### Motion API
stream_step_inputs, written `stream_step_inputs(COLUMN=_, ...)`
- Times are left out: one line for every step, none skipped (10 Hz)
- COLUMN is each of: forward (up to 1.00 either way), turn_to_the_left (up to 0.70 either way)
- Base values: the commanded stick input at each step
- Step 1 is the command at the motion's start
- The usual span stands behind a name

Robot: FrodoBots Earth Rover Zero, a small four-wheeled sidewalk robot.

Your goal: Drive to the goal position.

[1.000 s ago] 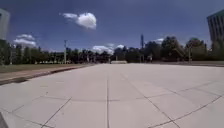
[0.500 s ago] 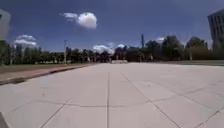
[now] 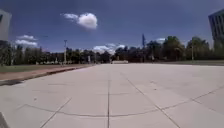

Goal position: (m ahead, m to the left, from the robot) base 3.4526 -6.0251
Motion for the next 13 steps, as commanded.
stream_step_inputs(forward=0.5, turn_to_the_left=-0.23)
stream_step_inputs(forward=0.5, turn_to_the_left=-0.12)
stream_step_inputs(forward=0.5, turn_to_the_left=-0.03)
stream_step_inputs(forward=0.5, turn_to_the_left=0.0)
stream_step_inputs(forward=0.5, turn_to_the_left=0.0)
stream_step_inputs(forward=0.5, turn_to_the_left=0.0)
stream_step_inputs(forward=0.5, turn_to_the_left=0.0)
stream_step_inputs(forward=0.5, turn_to_the_left=0.0)
stream_step_inputs(forward=0.5, turn_to_the_left=0.0)
stream_step_inputs(forward=0.5, turn_to_the_left=0.0)
stream_step_inputs(forward=0.5, turn_to_the_left=0.0)
stream_step_inputs(forward=0.5, turn_to_the_left=0.0)
stream_step_inputs(forward=0.5, turn_to_the_left=0.0)
